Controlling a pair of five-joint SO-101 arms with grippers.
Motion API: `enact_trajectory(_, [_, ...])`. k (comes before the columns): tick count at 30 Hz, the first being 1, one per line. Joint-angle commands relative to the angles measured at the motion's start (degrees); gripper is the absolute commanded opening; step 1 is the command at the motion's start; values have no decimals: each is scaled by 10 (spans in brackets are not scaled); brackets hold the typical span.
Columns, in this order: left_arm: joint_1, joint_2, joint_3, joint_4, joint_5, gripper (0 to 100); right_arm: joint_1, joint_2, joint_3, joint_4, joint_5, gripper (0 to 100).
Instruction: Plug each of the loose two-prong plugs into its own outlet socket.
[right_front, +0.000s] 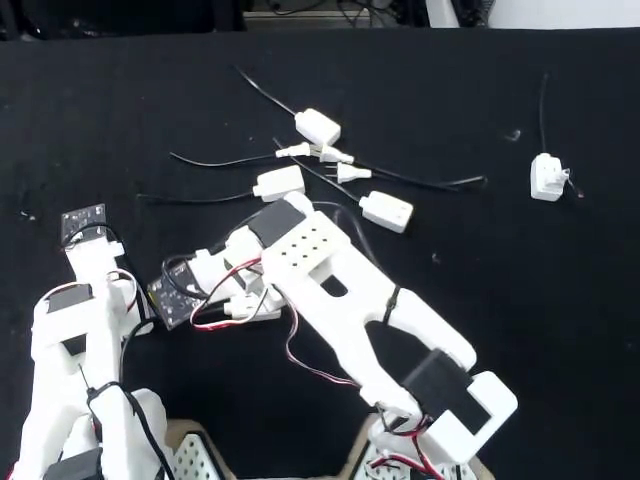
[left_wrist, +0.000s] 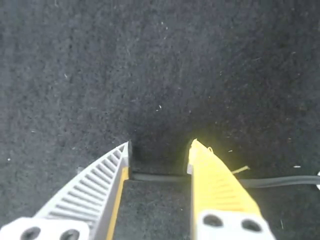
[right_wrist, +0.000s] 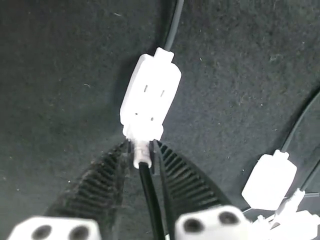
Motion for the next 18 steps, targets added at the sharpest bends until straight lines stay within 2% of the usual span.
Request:
enact_trajectory(1, [-7, -14, -6, -6, 1, 199, -8, -28, -17, -4, -11, 11])
enact_trajectory(9, [-7, -14, -6, -6, 1, 199, -4, -8, 28, -42, -14, 11])
enact_trajectory(14, [-7, -14, -6, -6, 0, 199, -7, -5, 32, -70, -54, 11])
enact_trajectory(18, [-8, -14, -6, -6, 0, 199, -4, -7, 40, -69, -56, 11])
